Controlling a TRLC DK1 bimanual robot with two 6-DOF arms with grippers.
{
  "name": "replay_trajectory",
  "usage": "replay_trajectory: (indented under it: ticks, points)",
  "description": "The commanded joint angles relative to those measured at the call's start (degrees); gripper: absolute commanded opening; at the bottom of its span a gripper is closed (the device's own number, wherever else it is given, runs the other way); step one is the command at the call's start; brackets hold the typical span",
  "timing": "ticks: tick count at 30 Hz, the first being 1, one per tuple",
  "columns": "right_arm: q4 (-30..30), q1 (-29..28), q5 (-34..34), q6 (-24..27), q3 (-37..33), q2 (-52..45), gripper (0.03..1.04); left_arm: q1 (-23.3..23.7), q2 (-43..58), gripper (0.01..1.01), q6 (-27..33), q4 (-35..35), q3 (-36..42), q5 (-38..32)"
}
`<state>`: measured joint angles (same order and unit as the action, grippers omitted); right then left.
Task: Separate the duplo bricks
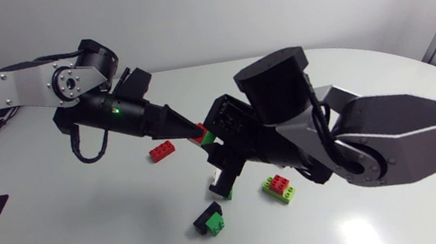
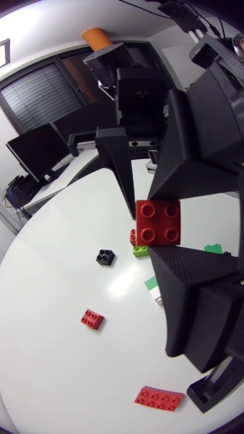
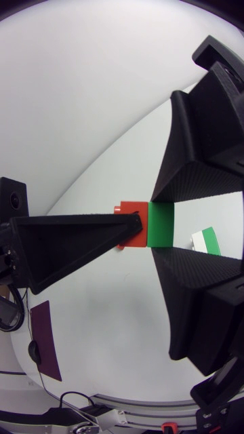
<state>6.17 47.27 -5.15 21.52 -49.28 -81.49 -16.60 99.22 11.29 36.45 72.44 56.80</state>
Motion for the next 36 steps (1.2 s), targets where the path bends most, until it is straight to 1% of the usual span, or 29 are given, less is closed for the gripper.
replay_trajectory:
  ticks: [1, 12, 17, 26, 31, 34, 36]
  points:
    - [0.51, 0.11, -0.48, 0.63, 1.46, -0.42, 0.36, -0.45, -0.69, 0.208, -0.21, 0.56, 0.42, 0.77]
    - [-0.02, 1.78, -3.82, 6.52, 1.99, -0.07, 0.36, -1.42, -0.25, 0.198, 0.66, 3.98, 3.67, 0.42]
    - [-0.20, 1.78, -4.52, 7.40, 2.08, 0.55, 0.36, -1.33, -0.25, 0.198, 1.28, 5.92, 5.51, 0.07]
    - [-0.02, 1.78, -6.19, 9.77, 2.52, 0.72, 0.36, -1.07, -0.34, 0.198, 1.54, 6.09, 5.34, -0.19]
    - [0.24, 0.90, -6.63, 9.60, 2.96, 1.86, 0.36, -0.10, -2.10, 0.200, 3.21, 6.44, 4.64, -1.07]
    - [1.03, -1.04, -6.63, 8.72, 3.84, 2.92, 0.36, 0.96, -3.33, 0.200, 5.76, 5.48, 3.14, -4.59]
    - [2.09, -2.44, -6.63, 7.93, 4.80, 4.15, 0.36, 2.10, -3.24, 0.200, 6.11, 2.58, 1.47, -6.96]
